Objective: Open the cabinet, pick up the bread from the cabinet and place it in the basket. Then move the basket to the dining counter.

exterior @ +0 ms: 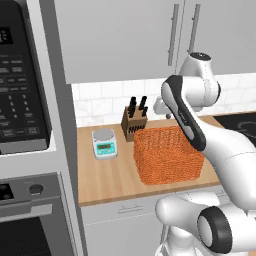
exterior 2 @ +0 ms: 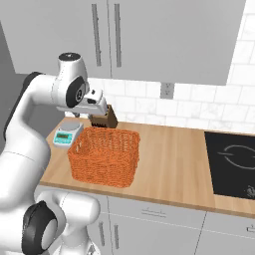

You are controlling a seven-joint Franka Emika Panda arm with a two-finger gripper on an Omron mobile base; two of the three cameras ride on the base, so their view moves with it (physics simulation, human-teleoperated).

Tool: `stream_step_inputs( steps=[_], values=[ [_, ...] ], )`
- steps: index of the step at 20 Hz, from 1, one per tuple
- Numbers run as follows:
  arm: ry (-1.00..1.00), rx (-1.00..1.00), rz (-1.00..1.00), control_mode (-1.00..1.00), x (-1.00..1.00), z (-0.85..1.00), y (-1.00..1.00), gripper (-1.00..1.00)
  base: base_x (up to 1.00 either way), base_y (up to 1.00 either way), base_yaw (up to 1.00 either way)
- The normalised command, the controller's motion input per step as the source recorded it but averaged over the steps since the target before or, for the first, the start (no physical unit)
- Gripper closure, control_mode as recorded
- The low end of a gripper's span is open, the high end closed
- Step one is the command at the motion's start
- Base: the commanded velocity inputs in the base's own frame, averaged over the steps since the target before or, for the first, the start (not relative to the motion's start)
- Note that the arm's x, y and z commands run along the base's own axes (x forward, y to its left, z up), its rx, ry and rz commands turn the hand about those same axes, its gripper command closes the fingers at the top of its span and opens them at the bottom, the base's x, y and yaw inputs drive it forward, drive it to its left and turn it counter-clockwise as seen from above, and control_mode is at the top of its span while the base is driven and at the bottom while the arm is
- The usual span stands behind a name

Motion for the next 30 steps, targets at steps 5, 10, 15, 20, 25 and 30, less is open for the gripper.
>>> stream_step_inputs(
  steps=[5,10,15,20,25,30],
  values=[
    [-0.02,0.0,0.0,-1.0,0.0,0.0,-0.03,-1.0,0.0,0.0,0.0],
    [-0.32,-0.03,-0.05,-1.0,0.09,0.58,0.0,-1.0,0.0,0.0,0.0],
    [-0.37,0.0,-0.09,-1.0,0.07,1.0,-0.01,-1.0,0.0,0.0,0.0],
    [-0.43,0.0,-0.03,-1.0,0.06,1.0,-0.19,-1.0,0.0,0.0,0.0],
    [-0.31,0.0,0.0,-1.0,0.01,1.0,-0.37,-1.0,0.0,0.0,0.0],
    [-0.05,-0.02,-0.01,-1.0,0.07,0.78,-0.02,-1.0,0.0,0.0,0.0]
  ],
)
